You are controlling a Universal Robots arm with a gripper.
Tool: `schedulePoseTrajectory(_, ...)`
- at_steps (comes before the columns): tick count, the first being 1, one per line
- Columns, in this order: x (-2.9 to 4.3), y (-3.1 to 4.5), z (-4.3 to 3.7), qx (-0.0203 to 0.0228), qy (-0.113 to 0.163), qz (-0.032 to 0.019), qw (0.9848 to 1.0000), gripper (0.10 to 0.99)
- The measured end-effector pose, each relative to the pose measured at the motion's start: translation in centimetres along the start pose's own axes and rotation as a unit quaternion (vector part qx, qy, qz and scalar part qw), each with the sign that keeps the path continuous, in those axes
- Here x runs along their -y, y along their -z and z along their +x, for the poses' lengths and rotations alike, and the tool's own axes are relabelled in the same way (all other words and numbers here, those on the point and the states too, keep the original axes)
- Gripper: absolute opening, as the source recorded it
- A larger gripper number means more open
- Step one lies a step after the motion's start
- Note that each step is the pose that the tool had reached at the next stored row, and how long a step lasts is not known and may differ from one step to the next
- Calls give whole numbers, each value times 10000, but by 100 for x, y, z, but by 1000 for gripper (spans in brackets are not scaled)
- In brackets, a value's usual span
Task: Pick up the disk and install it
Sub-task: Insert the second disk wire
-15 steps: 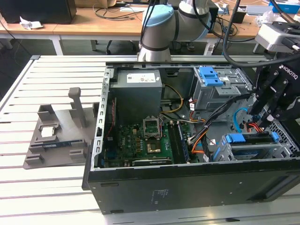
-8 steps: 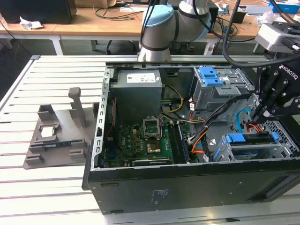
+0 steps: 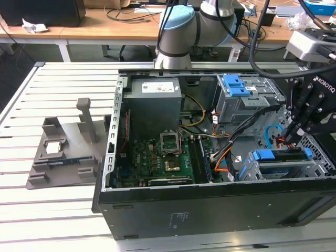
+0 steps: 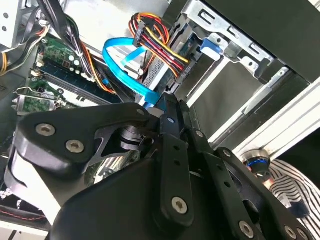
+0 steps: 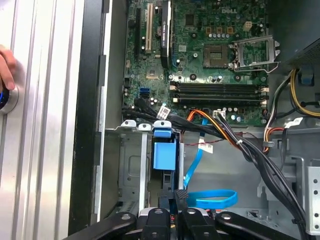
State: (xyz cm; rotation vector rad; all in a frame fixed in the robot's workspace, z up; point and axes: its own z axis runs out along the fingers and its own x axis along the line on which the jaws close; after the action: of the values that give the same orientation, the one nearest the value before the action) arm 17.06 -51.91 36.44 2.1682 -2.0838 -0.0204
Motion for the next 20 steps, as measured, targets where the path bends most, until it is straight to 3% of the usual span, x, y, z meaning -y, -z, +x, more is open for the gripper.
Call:
schedulePoseTrajectory(5,15,-86,-7,-15,53,1,10000,161)
schedulePoseTrajectory(11,27,-118,1,-42,65,1,10000,161)
schedulePoseTrajectory(20,51,-169,4,-41,65,1,10000,161)
